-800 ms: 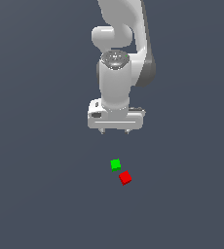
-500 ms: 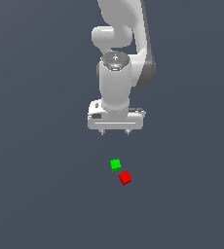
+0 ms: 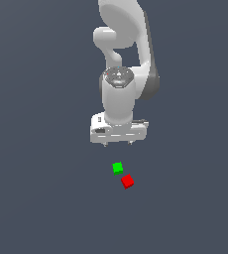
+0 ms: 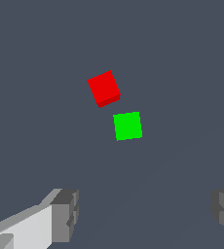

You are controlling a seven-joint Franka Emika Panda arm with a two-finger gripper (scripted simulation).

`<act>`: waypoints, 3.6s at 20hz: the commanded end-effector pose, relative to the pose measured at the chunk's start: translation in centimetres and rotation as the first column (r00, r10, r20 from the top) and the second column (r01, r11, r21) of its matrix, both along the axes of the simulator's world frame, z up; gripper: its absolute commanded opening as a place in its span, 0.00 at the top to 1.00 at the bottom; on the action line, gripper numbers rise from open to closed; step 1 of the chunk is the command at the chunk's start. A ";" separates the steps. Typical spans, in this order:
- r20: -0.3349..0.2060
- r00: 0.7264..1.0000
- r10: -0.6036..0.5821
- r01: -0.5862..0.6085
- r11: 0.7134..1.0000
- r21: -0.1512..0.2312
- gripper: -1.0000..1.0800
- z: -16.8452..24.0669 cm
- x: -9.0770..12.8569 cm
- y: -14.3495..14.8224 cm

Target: Stack the red cube on top of the green cube.

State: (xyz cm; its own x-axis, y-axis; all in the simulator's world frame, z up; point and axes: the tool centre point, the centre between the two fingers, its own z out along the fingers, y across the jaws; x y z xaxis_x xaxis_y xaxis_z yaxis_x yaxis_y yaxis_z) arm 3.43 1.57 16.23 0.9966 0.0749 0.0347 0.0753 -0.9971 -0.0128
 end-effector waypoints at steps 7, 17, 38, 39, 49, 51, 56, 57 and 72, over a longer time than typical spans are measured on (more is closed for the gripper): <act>-0.011 0.991 0.136 -0.136 0.991 -0.006 0.04 -3.3 3.9 1.0; -0.025 0.959 0.284 -0.284 0.959 -0.012 0.04 -7.0 8.0 2.7; -0.034 0.926 0.376 -0.376 0.926 -0.015 0.04 -9.4 10.6 4.2; -0.034 0.926 0.376 -0.376 0.926 -0.015 0.04 -9.6 10.6 4.2; -0.034 0.925 0.377 -0.378 0.926 -0.016 0.04 -14.0 10.5 4.3; -0.034 0.925 0.377 -0.378 0.926 -0.016 0.04 -14.4 10.5 4.3; -0.034 0.925 0.377 -0.378 0.926 -0.016 1.00 -14.2 10.6 4.3; -0.034 0.925 0.377 -0.378 0.926 -0.016 1.00 -14.2 10.6 4.3; -0.034 0.925 0.377 -0.378 0.926 -0.015 1.00 -13.3 10.5 4.3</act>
State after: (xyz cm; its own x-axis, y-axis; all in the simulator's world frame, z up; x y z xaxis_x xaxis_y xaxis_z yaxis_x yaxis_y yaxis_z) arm 13.93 5.82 2.44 0.8949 0.4462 -0.0026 0.4462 -0.8949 -0.0010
